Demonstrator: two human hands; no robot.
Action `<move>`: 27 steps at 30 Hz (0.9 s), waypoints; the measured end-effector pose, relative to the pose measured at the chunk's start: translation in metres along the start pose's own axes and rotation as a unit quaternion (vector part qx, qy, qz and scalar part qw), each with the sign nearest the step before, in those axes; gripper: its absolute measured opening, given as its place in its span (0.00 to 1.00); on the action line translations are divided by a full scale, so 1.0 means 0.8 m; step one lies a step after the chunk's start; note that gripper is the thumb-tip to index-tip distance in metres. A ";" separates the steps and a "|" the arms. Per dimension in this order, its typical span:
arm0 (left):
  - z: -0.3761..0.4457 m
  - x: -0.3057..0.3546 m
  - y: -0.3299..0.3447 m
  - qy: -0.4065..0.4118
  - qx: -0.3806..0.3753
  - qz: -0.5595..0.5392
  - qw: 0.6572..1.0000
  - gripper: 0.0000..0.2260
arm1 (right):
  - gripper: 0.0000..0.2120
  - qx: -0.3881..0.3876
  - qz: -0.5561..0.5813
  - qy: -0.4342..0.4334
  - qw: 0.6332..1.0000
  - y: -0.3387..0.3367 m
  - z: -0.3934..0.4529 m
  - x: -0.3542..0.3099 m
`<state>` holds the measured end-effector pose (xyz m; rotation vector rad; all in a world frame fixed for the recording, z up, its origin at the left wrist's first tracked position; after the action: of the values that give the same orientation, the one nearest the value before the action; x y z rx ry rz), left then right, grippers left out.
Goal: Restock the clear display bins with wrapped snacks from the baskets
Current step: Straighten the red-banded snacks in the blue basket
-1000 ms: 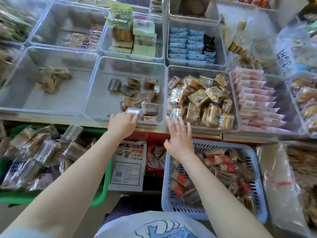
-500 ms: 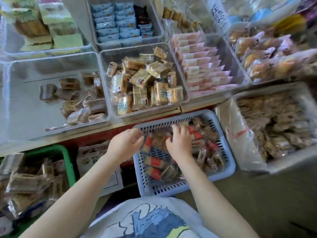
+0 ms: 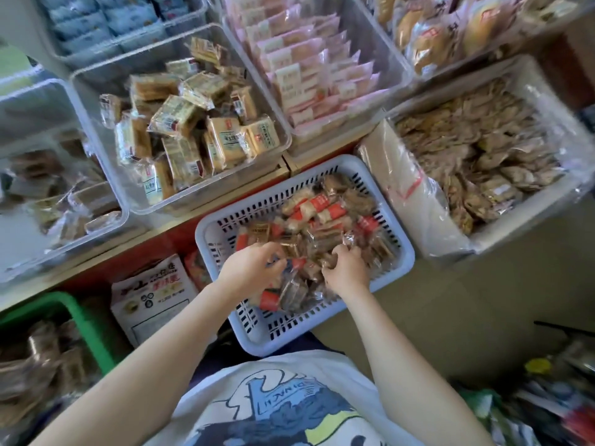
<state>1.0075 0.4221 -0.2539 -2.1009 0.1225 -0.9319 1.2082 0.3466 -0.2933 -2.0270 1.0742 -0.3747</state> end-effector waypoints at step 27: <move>-0.206 -0.238 -0.168 -0.263 0.340 -0.015 0.903 0.25 | 0.35 0.115 -0.198 -0.484 0.845 0.042 -0.161 -0.332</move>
<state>0.7326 0.4782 -0.2024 -1.6103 -0.4563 -0.3098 0.9568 0.4816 -0.2099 -1.8195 -0.0220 0.3128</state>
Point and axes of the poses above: each hand's wrist, its own z-axis towards the middle knuckle, its own y-axis out of the palm, x = y × z, the point moved 2 cm from there along z, towards the middle knuckle, and after that the axes turned 11 degrees about y, right-handed, at the moved point
